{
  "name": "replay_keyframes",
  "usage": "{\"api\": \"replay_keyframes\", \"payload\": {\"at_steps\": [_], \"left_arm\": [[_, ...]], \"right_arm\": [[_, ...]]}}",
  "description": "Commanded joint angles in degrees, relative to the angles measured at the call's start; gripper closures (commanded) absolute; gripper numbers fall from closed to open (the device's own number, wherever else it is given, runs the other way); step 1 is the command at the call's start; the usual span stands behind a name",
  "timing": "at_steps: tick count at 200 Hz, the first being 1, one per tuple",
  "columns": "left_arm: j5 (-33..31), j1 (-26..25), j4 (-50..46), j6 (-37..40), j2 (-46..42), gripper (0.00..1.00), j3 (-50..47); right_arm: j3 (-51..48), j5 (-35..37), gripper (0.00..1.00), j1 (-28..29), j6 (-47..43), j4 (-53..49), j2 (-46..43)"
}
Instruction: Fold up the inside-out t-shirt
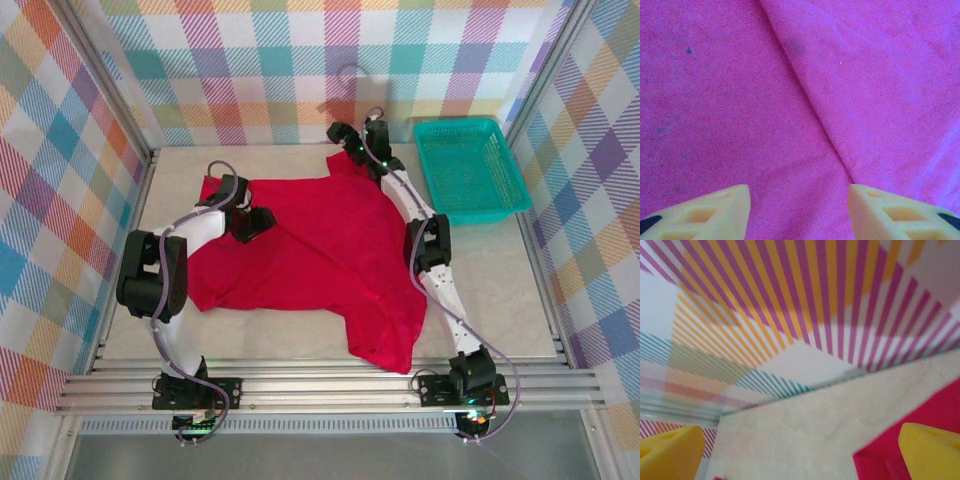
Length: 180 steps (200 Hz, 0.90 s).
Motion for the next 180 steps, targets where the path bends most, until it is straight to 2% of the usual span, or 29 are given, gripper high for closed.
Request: {"api": "replay_keyframes", "payload": {"at_steps": [1,29,49,71,103,120,134,180], "left_arm": [[-1.88,-0.40,-4.08,1.99,-4.20,0.45,2.36],[-4.14,-0.23,-10.54,4.37,-9.43,0.44,4.13],[-2.72,0.74,-10.82,3.72,-12.02,0.43,1.78],[-0.09,2.83,-9.03,1.16,-14.78,0.42,-3.34],[2.20,6.82,-7.26,0.20,-16.08,0.41,-8.68],[3.15,9.18,-5.20,-1.28,-14.21,0.42,-10.43],[1.54,9.59,-4.27,-1.61,-11.59,0.43,-10.63],[0.37,10.47,-2.50,-2.65,1.29,0.43,-4.75]], "right_arm": [[-2.70,-5.31,0.00,0.38,-8.29,-7.51,-10.85],[-8.45,-8.29,0.01,0.65,-11.95,-22.69,-19.85],[-18.63,-8.47,0.00,0.99,-13.84,-30.27,-27.21],[-33.84,-4.17,0.00,2.15,-18.95,-33.40,-36.73],[-54.48,-0.52,0.00,2.43,-20.89,-29.48,-47.06],[-59.10,0.96,0.00,2.17,-21.07,-28.82,-47.92],[-60.80,1.55,0.00,1.94,-20.84,-27.59,-47.36],[-58.13,3.61,0.00,-1.06,-18.94,-27.72,-39.71]]}}
